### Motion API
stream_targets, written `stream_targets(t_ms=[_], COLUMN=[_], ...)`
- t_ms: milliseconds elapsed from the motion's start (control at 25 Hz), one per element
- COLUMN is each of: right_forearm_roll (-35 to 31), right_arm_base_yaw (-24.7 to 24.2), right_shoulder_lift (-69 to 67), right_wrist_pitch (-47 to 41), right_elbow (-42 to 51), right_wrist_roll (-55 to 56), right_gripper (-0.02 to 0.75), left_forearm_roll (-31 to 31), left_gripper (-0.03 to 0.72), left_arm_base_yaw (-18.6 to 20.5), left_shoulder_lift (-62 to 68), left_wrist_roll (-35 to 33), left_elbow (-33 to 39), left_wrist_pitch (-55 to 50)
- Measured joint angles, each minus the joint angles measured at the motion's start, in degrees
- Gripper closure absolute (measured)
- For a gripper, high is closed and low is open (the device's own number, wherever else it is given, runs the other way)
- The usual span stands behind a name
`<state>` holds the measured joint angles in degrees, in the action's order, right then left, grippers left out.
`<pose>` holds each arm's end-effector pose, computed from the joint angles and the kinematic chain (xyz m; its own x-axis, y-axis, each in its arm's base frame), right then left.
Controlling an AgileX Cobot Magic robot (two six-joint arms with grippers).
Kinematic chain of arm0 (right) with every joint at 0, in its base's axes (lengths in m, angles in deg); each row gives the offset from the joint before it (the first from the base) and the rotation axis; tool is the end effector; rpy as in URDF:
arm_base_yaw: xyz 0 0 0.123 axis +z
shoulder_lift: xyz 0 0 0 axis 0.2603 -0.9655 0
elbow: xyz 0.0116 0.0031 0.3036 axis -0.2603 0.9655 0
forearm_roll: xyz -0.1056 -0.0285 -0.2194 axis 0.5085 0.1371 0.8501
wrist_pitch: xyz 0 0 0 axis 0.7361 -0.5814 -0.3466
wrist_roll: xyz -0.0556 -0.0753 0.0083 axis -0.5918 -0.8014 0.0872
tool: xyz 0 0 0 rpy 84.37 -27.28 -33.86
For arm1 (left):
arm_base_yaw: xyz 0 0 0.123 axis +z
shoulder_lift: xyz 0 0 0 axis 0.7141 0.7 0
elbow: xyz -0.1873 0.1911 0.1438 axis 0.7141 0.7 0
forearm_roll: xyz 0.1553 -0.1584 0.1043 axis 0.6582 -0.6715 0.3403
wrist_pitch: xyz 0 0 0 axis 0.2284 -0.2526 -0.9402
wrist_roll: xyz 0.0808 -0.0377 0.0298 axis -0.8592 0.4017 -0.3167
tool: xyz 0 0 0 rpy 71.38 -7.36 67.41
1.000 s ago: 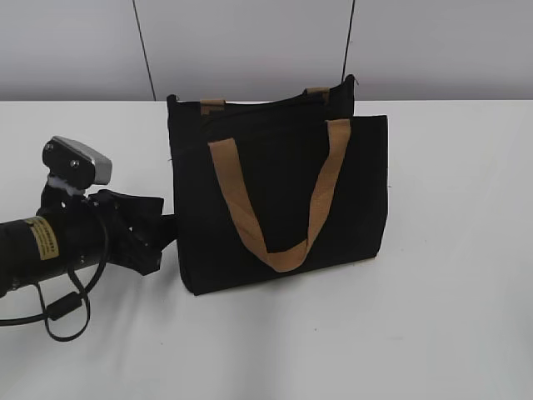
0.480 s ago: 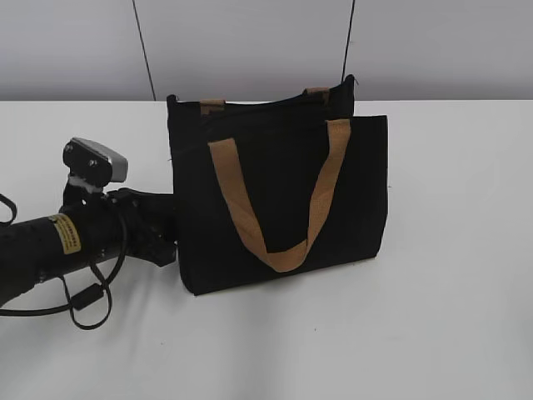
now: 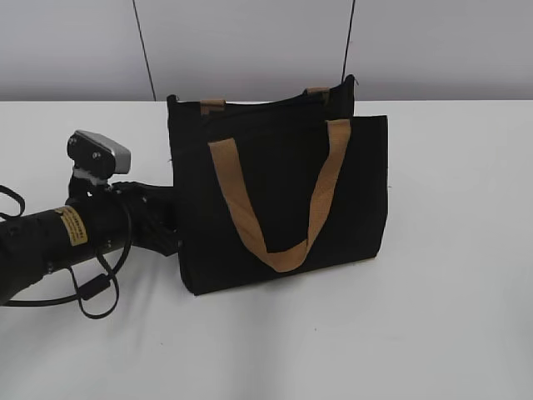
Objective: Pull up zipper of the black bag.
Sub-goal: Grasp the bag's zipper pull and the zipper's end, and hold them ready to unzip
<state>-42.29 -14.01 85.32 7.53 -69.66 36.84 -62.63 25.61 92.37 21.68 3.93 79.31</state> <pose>-0.0281 0.0011 0.2658 -0.4890 -0.0944 -0.8672 -0.0761 0.9950 -0.0654 0.2845 -0.1420 0.1237 -0.2199 0.2123 -0.9522 0.6941 0.7199 0.0002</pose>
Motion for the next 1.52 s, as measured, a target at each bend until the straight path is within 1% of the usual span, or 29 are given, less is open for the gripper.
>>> stream_targets(t_ms=[80, 160, 240, 400, 760, 920, 1160, 1400, 1520], right_forearm_roll=[0.0, 0.0, 0.0, 0.0, 0.0, 0.0, 0.0, -0.22, -2.32], right_arm_base_yaw=[0.0, 0.0, 0.0, 0.0, 0.0, 0.0, 0.0, 0.0, 0.0], right_shoulder_lift=[0.0, 0.0, 0.0, 0.0, 0.0, 0.0, 0.0, -0.28, -4.12], right_wrist_pitch=[0.0, 0.0, 0.0, 0.0, 0.0, 0.0, 0.0, 0.05, 1.29], right_elbow=[0.0, 0.0, 0.0, 0.0, 0.0, 0.0, 0.0, 0.0, -0.57], right_wrist_roll=[0.0, 0.0, 0.0, 0.0, 0.0, 0.0, 0.0, 0.0, -0.97], right_gripper=[0.284, 0.284, 0.284, 0.284, 0.284, 0.284, 0.284, 0.284, 0.284], left_forearm_roll=[0.0, 0.0, 0.0, 0.0, 0.11, 0.17, 0.64, 1.76, 1.81], left_gripper=[0.556, 0.641, 0.672, 0.674, 0.675, 0.675, 0.675, 0.675, 0.675], left_arm_base_yaw=[0.0, 0.0, 0.0, 0.0, 0.0, -0.18, -1.28, -2.7, -2.96], left_shoulder_lift=[0.0, 0.0, 0.0, -2.08, -15.12, -21.1, -27.88, -30.24, -31.06], left_wrist_roll=[0.0, 0.0, 0.1, 0.24, 0.24, 1.11, 2.81, 3.35, 3.47], left_elbow=[-0.04, -0.04, -0.04, -0.04, 0.19, 1.53, 1.7, 1.7, 1.7], left_wrist_pitch=[-0.92, -1.94, -2.62, -5.54, -17.35, -18.35, -20.85, -21.56, -21.72])
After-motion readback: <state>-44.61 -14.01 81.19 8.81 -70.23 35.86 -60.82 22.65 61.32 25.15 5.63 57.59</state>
